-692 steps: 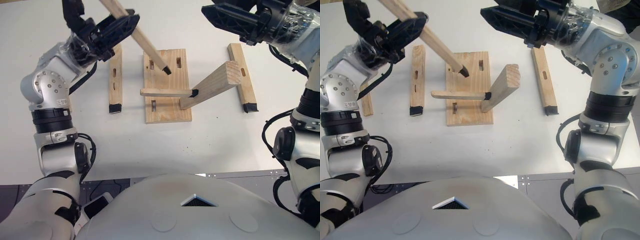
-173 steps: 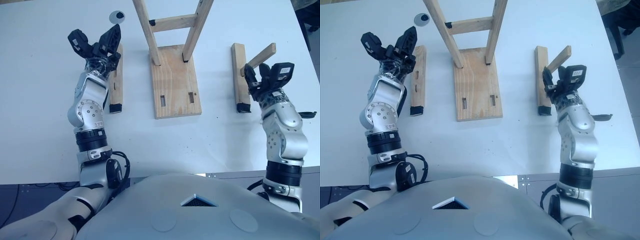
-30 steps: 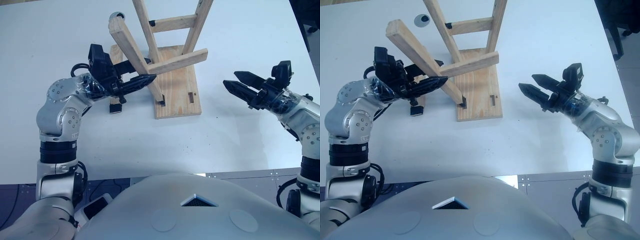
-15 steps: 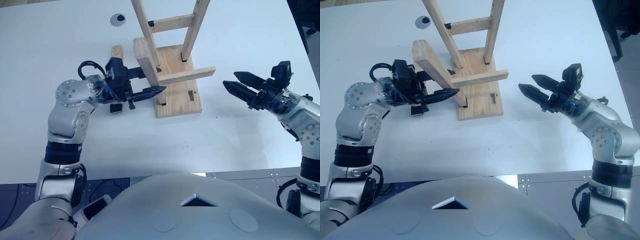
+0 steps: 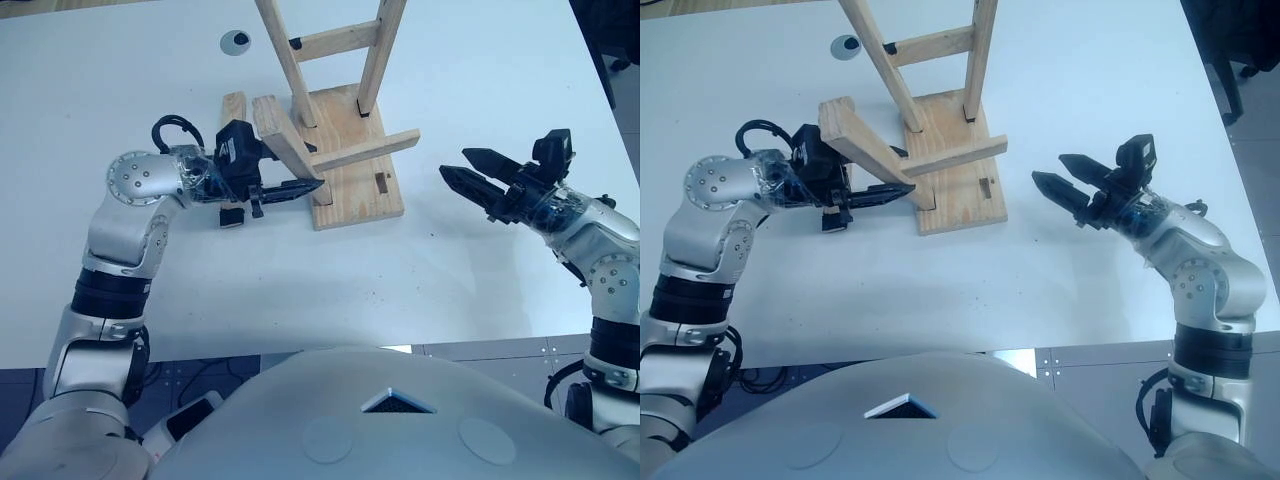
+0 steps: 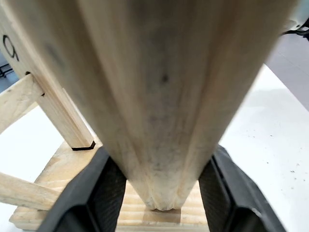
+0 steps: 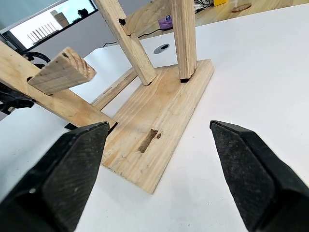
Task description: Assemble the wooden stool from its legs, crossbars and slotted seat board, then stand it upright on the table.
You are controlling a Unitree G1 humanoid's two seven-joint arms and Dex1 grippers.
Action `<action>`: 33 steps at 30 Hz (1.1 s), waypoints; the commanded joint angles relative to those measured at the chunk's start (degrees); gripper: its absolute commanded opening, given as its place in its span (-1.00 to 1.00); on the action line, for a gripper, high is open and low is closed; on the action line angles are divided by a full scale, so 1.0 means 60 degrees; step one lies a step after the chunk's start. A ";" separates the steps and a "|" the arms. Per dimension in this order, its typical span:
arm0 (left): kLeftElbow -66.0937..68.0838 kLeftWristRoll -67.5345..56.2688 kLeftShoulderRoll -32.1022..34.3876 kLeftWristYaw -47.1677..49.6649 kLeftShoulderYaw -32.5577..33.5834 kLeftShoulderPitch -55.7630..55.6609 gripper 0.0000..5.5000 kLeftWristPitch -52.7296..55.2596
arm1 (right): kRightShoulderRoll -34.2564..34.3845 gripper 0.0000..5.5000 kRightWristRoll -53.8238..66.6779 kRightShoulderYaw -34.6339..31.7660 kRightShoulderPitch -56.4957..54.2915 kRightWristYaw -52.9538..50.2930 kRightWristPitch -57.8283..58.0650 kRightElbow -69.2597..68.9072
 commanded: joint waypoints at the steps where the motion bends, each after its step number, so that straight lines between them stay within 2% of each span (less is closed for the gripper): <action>1: 0.0830 0.0315 0.0735 -0.0950 -0.0326 0.0172 -0.27 0.0862 | 0.0262 0.40 -0.0156 0.0030 0.0010 -0.0044 -0.0202 -0.0049; 5: 0.0775 -0.0098 0.0742 -0.1222 -0.0059 -0.1013 -0.27 0.1239 | 0.0527 0.40 -0.0279 0.0161 0.0072 -0.0184 -0.0421 -0.0095; 11: 0.0584 0.0021 0.0496 -0.1070 0.0052 -0.1421 -0.27 0.1595 | 0.0797 0.40 -0.0482 0.0252 0.0114 -0.0255 -0.0588 -0.0032; 12: 0.0546 0.0068 0.0484 -0.0944 0.0103 -0.1392 -0.13 0.1669 | 0.0819 0.40 -0.0495 0.0243 0.0124 -0.0265 -0.0600 -0.0037; 16: 0.0615 0.0030 0.0949 -0.1029 0.0498 -0.1122 0.08 0.2012 | 0.0848 0.40 -0.0493 0.0107 0.0192 -0.0341 -0.0667 -0.0060; 21: 0.1351 0.1029 0.2127 -0.0987 0.0885 0.0121 0.35 0.1419 | 0.0902 0.40 -0.0458 -0.0256 0.0452 -0.0545 -0.0840 -0.0168; 23: 0.1313 0.1150 0.1929 -0.0211 0.1367 0.0522 0.42 0.1327 | 0.0932 0.40 -0.0370 -0.0456 0.0635 -0.0641 -0.0901 -0.0228; 27: -0.0313 0.0568 0.0099 0.3820 0.2779 0.0226 0.42 0.4766 | 0.1122 0.40 -0.0425 -0.0453 0.1101 -0.0810 -0.1036 -0.0487; 31: -0.1359 0.0705 -0.1174 0.6518 0.3221 0.0175 0.42 0.7773 | 0.1359 0.40 -0.0694 -0.0195 0.0994 -0.0988 -0.1212 -0.0481; 33: -0.1926 0.0675 -0.1606 0.7333 0.3358 0.0258 0.42 0.8905 | 0.1472 0.40 -0.0604 -0.0264 0.0840 -0.1149 -0.1215 -0.0491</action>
